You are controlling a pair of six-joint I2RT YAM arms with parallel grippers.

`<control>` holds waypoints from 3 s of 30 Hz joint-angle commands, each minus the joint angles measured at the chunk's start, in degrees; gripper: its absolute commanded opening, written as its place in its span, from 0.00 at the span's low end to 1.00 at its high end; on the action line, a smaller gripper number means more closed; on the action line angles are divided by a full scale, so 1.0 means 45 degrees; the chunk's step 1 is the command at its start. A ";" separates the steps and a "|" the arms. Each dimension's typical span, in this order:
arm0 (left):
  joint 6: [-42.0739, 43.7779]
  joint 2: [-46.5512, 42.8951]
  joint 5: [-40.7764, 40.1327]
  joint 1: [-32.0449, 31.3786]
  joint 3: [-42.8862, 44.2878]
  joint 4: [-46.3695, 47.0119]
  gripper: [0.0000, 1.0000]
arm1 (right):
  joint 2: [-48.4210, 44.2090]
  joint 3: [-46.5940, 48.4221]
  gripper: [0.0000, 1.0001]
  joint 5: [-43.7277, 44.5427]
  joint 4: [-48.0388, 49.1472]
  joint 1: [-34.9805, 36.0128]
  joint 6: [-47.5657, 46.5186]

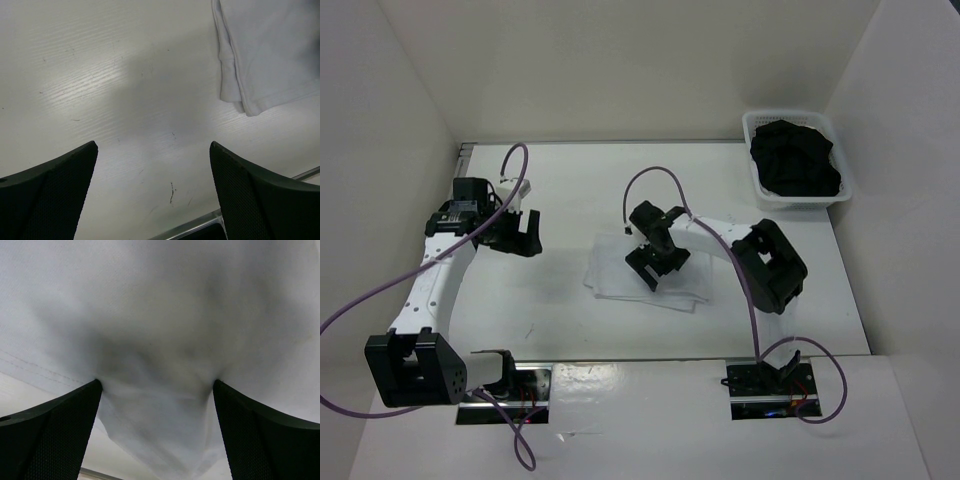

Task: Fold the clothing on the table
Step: Fold the skirt

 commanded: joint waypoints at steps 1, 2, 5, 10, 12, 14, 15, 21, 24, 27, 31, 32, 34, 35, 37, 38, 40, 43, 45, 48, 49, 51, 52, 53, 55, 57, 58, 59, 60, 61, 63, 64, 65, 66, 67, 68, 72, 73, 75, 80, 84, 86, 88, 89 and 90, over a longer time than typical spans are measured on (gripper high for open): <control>-0.0085 0.0037 -0.0094 0.0086 0.0379 0.0068 0.99 | 0.0932 0.0184 0.96 0.0545 0.0773 0.0090 0.0410; -0.0085 0.0037 -0.0210 0.0086 0.0379 0.0068 0.99 | 0.1185 0.0339 0.96 0.0545 0.0773 0.0090 0.0410; -0.0085 -0.0079 -0.0211 0.0086 0.0379 0.0068 0.99 | 0.1460 0.0456 0.96 0.1186 0.0910 0.0090 0.0156; -0.0085 -0.0081 -0.0328 0.0086 0.0261 0.0068 0.99 | 0.1579 0.0868 0.96 0.2321 0.1027 0.0090 -0.0701; -0.0085 -0.0081 -0.0328 0.0086 0.0261 0.0068 0.99 | 0.1696 0.1063 0.97 0.2728 0.1144 0.0090 -0.1404; 0.0032 -0.0081 -0.0328 0.0086 0.0261 0.0068 0.99 | 0.1696 0.1375 0.97 0.2887 0.1144 0.0090 -0.2298; 0.0032 -0.0081 -0.0328 0.0086 0.0261 0.0068 0.99 | 0.1812 0.1550 0.97 0.3005 0.1144 0.0090 -0.2536; 0.0032 -0.0081 -0.0328 0.0086 0.0144 0.0068 0.99 | 0.1813 0.1981 0.98 0.3299 0.1535 0.0090 -0.4877; 0.0032 -0.0197 -0.0211 0.0086 0.0144 -0.0048 0.99 | 0.1968 0.2292 0.98 0.2969 0.1652 -0.0143 -0.5760; 0.0032 -0.0198 -0.0211 0.0086 0.0144 -0.0049 0.99 | 0.2086 0.2606 0.98 0.2576 0.1864 -0.0280 -0.6539; 0.0148 -0.0198 0.0061 0.0086 0.0144 -0.0049 0.99 | 0.2086 0.2606 0.98 0.2576 0.2412 -0.0416 -0.7186; 0.0149 -0.0082 0.0062 0.0086 0.0144 -0.0049 0.99 | 0.2086 0.2857 0.98 0.2383 0.2413 -0.0418 -0.7187; 0.0265 0.0093 0.0451 0.0086 0.0144 -0.0049 0.99 | 0.1912 0.3287 0.98 0.2051 0.2064 -0.0534 -0.7033; 0.0267 0.0269 0.0569 0.0086 0.0144 0.0144 0.99 | 0.1582 0.3792 0.98 0.1546 0.1869 -0.0535 -0.6915; 0.0421 0.0504 0.1018 0.0086 0.0144 0.0359 0.99 | 0.1015 0.4458 0.98 0.0783 0.1226 -0.0670 -0.6564; 0.0423 0.0873 0.1193 0.0086 0.0144 0.0631 0.99 | 0.0258 0.4616 0.99 0.0045 0.1067 -0.0672 -0.6408; 0.0540 0.1343 0.1796 0.0086 0.0494 0.0964 0.99 | -0.0546 0.4753 0.99 -0.0721 0.0639 -0.0808 -0.6134; 0.0812 0.3056 0.2946 0.0086 0.1137 0.1396 0.99 | -0.2187 0.4172 0.99 -0.1583 0.0403 -0.1315 -0.6015; 0.0813 0.3938 0.3594 0.0086 0.1587 0.1552 0.99 | -0.2990 0.3529 0.99 -0.1391 0.0285 -0.1667 -0.6015; 0.0950 0.5833 0.4825 0.0086 0.2758 0.1669 0.95 | -0.3868 0.2183 0.99 -0.1037 0.0148 -0.2369 -0.5898; 0.0950 0.6727 0.5331 0.0086 0.3051 0.1553 0.92 | -0.4083 0.1886 0.99 -0.0921 0.0322 -0.2603 -0.5628; 0.0950 0.7920 0.5802 0.0086 0.3908 0.1552 0.87 | -0.4609 0.1282 0.99 -0.1036 0.0324 -0.3228 -0.5451; 0.0950 0.8275 0.5804 0.0086 0.4165 0.1552 0.87 | -0.4787 0.1104 0.99 -0.1037 0.0324 -0.3424 -0.5449; 0.1066 0.8569 0.5920 -0.0030 0.4400 0.1552 0.85 | -0.4963 0.0947 0.99 -0.1037 0.0324 -0.3580 -0.5275; 0.1067 0.9271 0.5922 -0.0225 0.4791 0.1552 0.82 | -0.5412 0.0556 0.99 -0.1192 0.0324 -0.4010 -0.5156; 0.1067 0.9779 0.5513 -0.0420 0.5163 0.1688 0.75 | -0.5685 0.0362 0.99 -0.1193 0.0324 -0.4264 -0.5156; 0.1183 0.9957 0.5512 -0.0615 0.5164 0.1689 0.73 | -0.5687 0.0205 0.99 -0.1193 0.0324 -0.4459 -0.5156; 0.1185 1.0113 0.5395 -0.0617 0.5473 0.1689 0.71 | -0.5687 0.0204 0.99 -0.1193 0.0324 -0.4577 -0.5156; 0.1185 1.0424 0.5394 -0.0733 0.5476 0.1689 0.70 | -0.5803 0.0088 0.99 -0.1193 0.0208 -0.4752 -0.5040; 0.1185 1.0563 0.5394 -0.0851 0.5670 0.1689 0.68 | -0.5804 0.0086 0.99 -0.1329 0.0206 -0.4754 -0.5039; 0.1185 1.0797 0.5277 -0.0987 0.5807 0.1689 0.60 | -0.5804 -0.0031 0.99 -0.1446 0.0206 -0.4929 -0.4923; 0.1185 1.0992 0.5277 -0.0988 0.5963 0.1689 0.60 | -0.5804 -0.0031 0.99 -0.1447 0.0206 -0.5084 -0.4922; 0.1185 1.0994 0.5277 -0.0988 0.5965 0.1689 0.60 | -0.5804 -0.0031 0.99 -0.1602 0.0206 -0.5260 -0.4922; 0.1185 1.1110 0.5161 -0.1124 0.5965 0.1805 0.60 | -0.5804 -0.0031 0.99 -0.1603 0.0206 -0.5262 -0.4922; 0.1185 1.1227 0.4967 -0.1125 0.6100 0.1806 0.60 | -0.5804 0.0085 0.99 -0.1603 0.0206 -0.5262 -0.4922; 0.1185 1.1228 0.4849 -0.1125 0.6101 0.1806 0.60 | -0.5804 0.0086 0.99 -0.1603 0.0206 -0.5262 -0.4922; 0.1185 1.1501 0.4613 -0.1242 0.6335 0.1943 0.63 | -0.5804 0.0086 0.99 -0.1719 0.0206 -0.5379 -0.4806; 0.1185 1.1502 0.4613 -0.1242 0.6336 0.1943 0.63 | -0.5804 0.0086 0.99 -0.1721 0.0206 -0.5379 -0.4805; 0.1185 1.1658 0.4613 -0.1242 0.6336 0.2059 0.64 | -0.5804 0.0086 0.99 -0.1721 0.0206 -0.5379 -0.4805; 0.1185 1.2028 0.4904 -0.1242 0.6629 0.2060 0.64 | -0.5571 0.0204 0.99 -0.1721 0.0206 -0.5379 -0.4805; 0.1185 1.2283 0.5199 -0.1399 0.6863 0.1943 0.64 | -0.5570 0.0321 0.99 -0.1721 0.0206 -0.5379 -0.4805; 0.1320 1.2283 0.5199 -0.1671 0.6863 0.1943 0.63 | -0.5570 0.0321 0.99 -0.1721 0.0206 -0.5379 -0.4805; 0.1321 1.2283 0.5199 -0.1672 0.6863 0.1826 0.62 | -0.5570 0.0321 0.99 -0.1721 0.0206 -0.5379 -0.4805; 0.1437 1.2399 0.5199 -0.1788 0.6863 0.1671 0.62 | -0.5570 0.0321 0.99 -0.1721 0.0206 -0.5379 -0.4805; 0.1554 1.2400 0.5334 -0.1789 0.6863 0.1669 0.60 | -0.5570 0.0321 0.99 -0.1721 0.0206 -0.5379 -0.4805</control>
